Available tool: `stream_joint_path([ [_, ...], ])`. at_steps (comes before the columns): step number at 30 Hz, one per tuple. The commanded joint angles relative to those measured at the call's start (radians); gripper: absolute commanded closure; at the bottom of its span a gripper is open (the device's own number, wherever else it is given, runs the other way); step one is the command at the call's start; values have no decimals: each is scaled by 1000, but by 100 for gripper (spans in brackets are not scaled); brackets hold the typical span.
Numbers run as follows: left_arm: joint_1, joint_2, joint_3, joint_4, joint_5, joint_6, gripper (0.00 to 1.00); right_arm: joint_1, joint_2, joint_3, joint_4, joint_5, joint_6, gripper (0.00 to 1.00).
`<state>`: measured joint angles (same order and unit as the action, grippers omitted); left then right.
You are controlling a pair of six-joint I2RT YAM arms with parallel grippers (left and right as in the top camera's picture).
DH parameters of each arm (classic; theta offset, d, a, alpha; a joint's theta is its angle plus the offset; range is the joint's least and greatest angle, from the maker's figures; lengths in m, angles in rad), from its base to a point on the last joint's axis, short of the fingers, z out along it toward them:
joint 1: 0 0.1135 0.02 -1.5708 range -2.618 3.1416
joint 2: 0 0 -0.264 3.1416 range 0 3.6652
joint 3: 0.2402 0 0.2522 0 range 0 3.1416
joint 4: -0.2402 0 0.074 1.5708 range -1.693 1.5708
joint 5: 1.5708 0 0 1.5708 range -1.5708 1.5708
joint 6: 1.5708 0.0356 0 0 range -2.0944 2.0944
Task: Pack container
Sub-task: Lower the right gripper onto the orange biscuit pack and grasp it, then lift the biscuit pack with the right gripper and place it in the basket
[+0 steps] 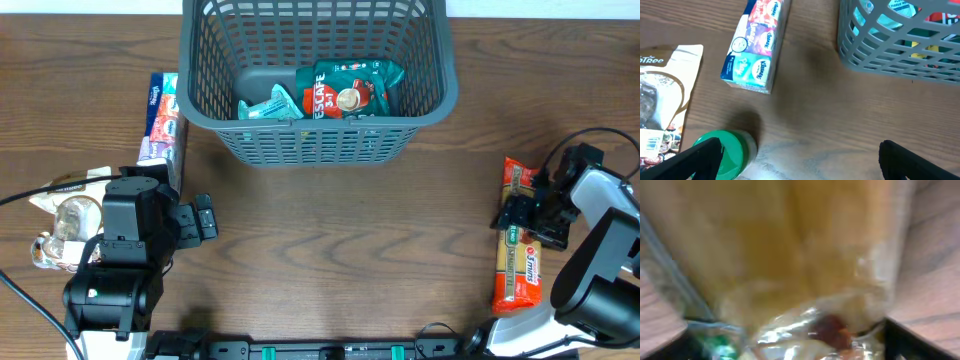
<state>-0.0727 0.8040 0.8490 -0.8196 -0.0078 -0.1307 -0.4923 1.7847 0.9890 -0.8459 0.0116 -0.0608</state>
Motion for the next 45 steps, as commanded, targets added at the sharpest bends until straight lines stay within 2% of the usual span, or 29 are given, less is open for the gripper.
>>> stream_joint_path([
  [1, 5, -2, 15, -3, -12, 6, 1, -2, 74, -33, 24, -14, 4, 47],
  [7, 5, -2, 15, -3, -12, 6, 2, 32, 71, -16, 20, -108, 3, 71],
  [10, 5, -2, 15, -3, -12, 6, 1, 66, 61, 38, -31, -150, 4, 99],
  [12, 5, -2, 15, -3, -12, 6, 2, 93, 53, 101, -84, -174, 4, 99],
  [17, 5, -2, 15, -3, -12, 6, 2, 180, 30, 390, -273, -194, 68, 99],
  [22, 5, -2, 15, -3, -12, 6, 1, 251, 17, 818, -413, -222, 169, 99],
  [27, 5, -2, 15, -3, -12, 6, 1, 315, 17, 1220, -443, -222, 219, 99],
  [30, 5, -2, 15, -3, -12, 6, 2, 394, 17, 1392, -438, -222, 127, 99],
  [34, 5, -2, 15, -3, -12, 6, 2, 533, 17, 1530, -436, -218, -50, 99],
  [43, 5, -2, 15, -4, -12, 6, 2, 903, 57, 1561, -266, -77, -578, 99],
  [45, 5, -2, 15, -6, -12, 6, 1, 959, 92, 1561, -227, -60, -655, 99],
])
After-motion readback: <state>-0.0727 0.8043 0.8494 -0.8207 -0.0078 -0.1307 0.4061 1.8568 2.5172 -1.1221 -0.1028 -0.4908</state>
